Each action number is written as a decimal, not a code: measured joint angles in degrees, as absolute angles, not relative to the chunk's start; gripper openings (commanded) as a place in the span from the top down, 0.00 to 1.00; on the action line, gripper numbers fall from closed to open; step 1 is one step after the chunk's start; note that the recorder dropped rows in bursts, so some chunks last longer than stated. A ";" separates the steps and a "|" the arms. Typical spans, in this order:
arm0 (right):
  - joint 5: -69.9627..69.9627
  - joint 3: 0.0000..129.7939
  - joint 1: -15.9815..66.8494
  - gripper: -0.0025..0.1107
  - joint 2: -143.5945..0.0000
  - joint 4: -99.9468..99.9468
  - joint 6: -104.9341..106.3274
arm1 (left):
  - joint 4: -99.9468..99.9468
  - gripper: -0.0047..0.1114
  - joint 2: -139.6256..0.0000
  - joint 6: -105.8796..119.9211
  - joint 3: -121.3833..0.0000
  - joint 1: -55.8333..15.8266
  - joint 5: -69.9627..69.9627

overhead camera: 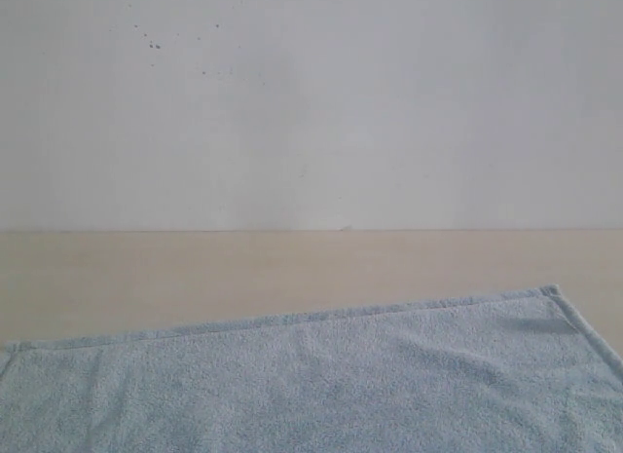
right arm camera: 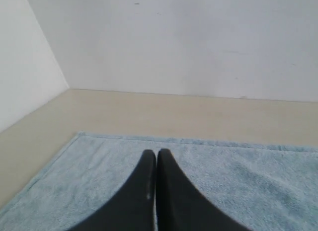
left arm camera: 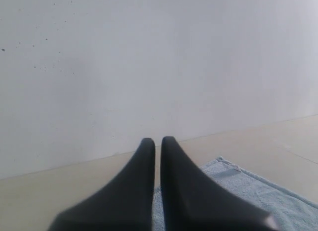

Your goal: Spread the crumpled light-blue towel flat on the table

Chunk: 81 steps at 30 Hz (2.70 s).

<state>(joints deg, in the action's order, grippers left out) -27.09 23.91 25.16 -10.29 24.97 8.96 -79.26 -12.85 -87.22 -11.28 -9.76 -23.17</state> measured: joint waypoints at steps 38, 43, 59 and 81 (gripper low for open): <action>-15.90 11.76 25.16 0.98 -10.29 15.63 9.14 | -79.26 0.92 -12.85 -87.22 -11.28 -9.76 -23.17; -8.75 4.89 25.16 0.98 -10.17 6.21 2.88 | -79.26 0.92 -12.85 -87.22 -11.28 -9.76 -23.17; -5.55 -0.04 25.16 0.98 -2.46 3.77 5.18 | -79.26 0.92 -12.85 -87.22 -11.28 -9.76 -23.17; -5.36 -0.04 25.16 0.98 -2.46 3.54 5.18 | -79.36 0.92 -1.14 -87.22 -4.42 -9.76 -20.40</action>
<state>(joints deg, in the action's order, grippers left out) -5.36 -0.04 25.16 -2.46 3.54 5.18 -79.36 -1.14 -87.22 -4.42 -9.76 -20.40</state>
